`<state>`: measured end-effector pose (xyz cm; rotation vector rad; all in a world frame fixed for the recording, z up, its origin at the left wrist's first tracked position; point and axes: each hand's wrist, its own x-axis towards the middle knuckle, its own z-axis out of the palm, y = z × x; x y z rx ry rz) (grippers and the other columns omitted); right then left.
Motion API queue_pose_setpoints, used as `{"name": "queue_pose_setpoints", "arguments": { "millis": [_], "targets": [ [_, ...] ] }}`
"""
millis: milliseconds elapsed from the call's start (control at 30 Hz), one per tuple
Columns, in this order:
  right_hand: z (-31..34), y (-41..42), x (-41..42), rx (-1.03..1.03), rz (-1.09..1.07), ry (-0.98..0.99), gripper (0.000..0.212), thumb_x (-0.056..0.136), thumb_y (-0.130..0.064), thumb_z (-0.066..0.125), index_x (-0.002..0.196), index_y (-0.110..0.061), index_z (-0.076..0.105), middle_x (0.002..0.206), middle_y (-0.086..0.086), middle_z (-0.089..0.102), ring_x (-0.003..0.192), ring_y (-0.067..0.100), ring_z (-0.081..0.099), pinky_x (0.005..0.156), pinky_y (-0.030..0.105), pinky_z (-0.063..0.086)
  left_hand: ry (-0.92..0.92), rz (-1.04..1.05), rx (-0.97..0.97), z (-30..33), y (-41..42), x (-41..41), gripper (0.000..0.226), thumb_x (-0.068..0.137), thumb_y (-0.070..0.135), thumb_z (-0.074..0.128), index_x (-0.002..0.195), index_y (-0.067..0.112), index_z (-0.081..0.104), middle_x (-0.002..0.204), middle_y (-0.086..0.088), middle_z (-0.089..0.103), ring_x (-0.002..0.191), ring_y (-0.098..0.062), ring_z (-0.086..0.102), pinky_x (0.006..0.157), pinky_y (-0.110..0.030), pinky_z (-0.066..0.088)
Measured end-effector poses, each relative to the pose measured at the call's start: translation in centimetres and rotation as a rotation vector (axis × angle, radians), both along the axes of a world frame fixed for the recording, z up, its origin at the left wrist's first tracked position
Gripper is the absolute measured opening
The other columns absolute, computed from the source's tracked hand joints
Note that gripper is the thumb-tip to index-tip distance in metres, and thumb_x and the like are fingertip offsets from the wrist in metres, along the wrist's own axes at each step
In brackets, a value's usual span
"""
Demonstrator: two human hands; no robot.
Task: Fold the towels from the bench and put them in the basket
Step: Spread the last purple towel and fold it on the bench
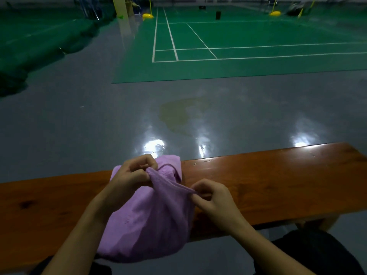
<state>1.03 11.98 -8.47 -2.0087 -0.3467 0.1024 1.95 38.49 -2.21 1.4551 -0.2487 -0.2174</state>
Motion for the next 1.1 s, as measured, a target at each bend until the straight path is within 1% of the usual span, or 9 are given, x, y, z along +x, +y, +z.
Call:
{"name": "queue_pose_setpoints", "arguments": {
  "millis": [133,267,400,567,667,800,867,967,1100],
  "targets": [
    [0.0,1.8,0.5,0.148,-0.083,-0.019,0.008,0.088,-0.024,0.083,0.091,-0.028,0.077,0.139,-0.019,0.057,0.126,-0.004,0.057,0.099,0.028,0.058,0.038,0.016,-0.173,0.2,0.4,0.0,0.013,0.073,0.002,0.056,0.079,0.01,0.064,0.071,-0.008,0.05,0.066,-0.017,0.052,0.063,-0.027,0.052],
    [0.4,3.9,0.4,0.399,0.024,0.09,0.01,0.086,-0.016,0.085,0.093,-0.022,0.08,0.163,-0.023,0.036,0.144,-0.005,0.042,0.105,0.025,0.053,0.055,-0.002,-0.251,0.4,0.9,0.1,0.015,0.062,0.013,0.065,0.077,0.009,0.062,0.069,-0.007,0.047,0.063,-0.015,0.048,0.058,-0.025,0.048],
    [0.9,5.4,0.4,0.544,0.046,0.127,0.009,0.085,-0.01,0.085,0.093,-0.014,0.082,0.159,-0.019,0.045,0.143,0.0,0.047,0.104,0.029,0.055,0.054,0.031,-0.274,0.4,1.3,0.0,0.017,0.058,0.016,0.064,0.074,0.01,0.06,0.067,-0.007,0.044,0.06,-0.016,0.043,0.054,-0.025,0.042],
    [1.4,4.7,1.2,0.632,-0.008,0.072,0.013,0.083,0.005,0.082,0.095,-0.001,0.082,0.132,0.001,0.071,0.126,0.021,0.066,0.096,0.036,0.06,0.032,0.09,-0.221,0.5,2.5,-0.4,0.019,0.056,0.017,0.063,0.073,0.009,0.06,0.069,-0.01,0.043,0.062,-0.019,0.042,0.054,-0.027,0.04],
    [2.1,3.0,2.5,0.468,0.016,-0.085,0.016,0.083,0.003,0.084,0.094,-0.009,0.084,0.128,0.0,0.07,0.124,0.022,0.066,0.095,0.038,0.06,-0.02,0.109,-0.039,0.5,3.1,-0.7,0.007,0.065,0.011,0.057,0.068,0.014,0.061,0.065,-0.008,0.047,0.06,-0.019,0.048,0.053,-0.027,0.046],
    [2.3,0.5,4.0,-0.009,0.116,-0.494,0.017,0.084,-0.014,0.087,0.097,-0.022,0.081,0.13,-0.006,0.063,0.124,0.016,0.061,0.094,0.03,0.058,-0.185,0.128,0.361,-0.3,3.9,-1.4,0.01,0.082,0.014,0.056,0.074,0.017,0.061,0.065,-0.008,0.06,0.056,-0.024,0.055,0.049,-0.033,0.049],
    [2.1,-0.2,4.2,-0.128,0.176,-0.552,0.017,0.086,-0.02,0.086,0.101,-0.025,0.079,0.131,-0.006,0.06,0.122,0.013,0.059,0.091,0.027,0.058,-0.307,0.1,0.543,-0.5,4.0,-2.0,0.013,0.086,0.029,0.065,0.078,0.019,0.063,0.068,-0.004,0.069,0.057,-0.014,0.063,0.052,-0.024,0.05],
    [2.2,-1.0,4.3,-0.236,0.193,-0.586,0.019,0.086,-0.021,0.085,0.103,-0.028,0.079,0.128,-0.004,0.06,0.117,0.01,0.059,0.088,0.024,0.057,-0.504,0.047,0.79,-0.4,4.3,-2.5,0.016,0.088,0.033,0.078,0.079,0.029,0.065,0.073,0.011,0.07,0.066,-0.012,0.069,0.054,-0.018,0.051],
    [2.8,-1.5,4.1,-0.307,0.215,-0.602,0.017,0.09,-0.029,0.076,0.106,-0.029,0.078,0.123,-0.007,0.06,0.108,0.007,0.06,0.083,0.023,0.058,-0.736,0.083,1.117,0.7,4.5,-3.3,0.017,0.087,0.052,0.068,0.083,0.036,0.066,0.074,0.026,0.067,0.063,0.005,0.064,0.058,-0.015,0.054]
  ]
}}
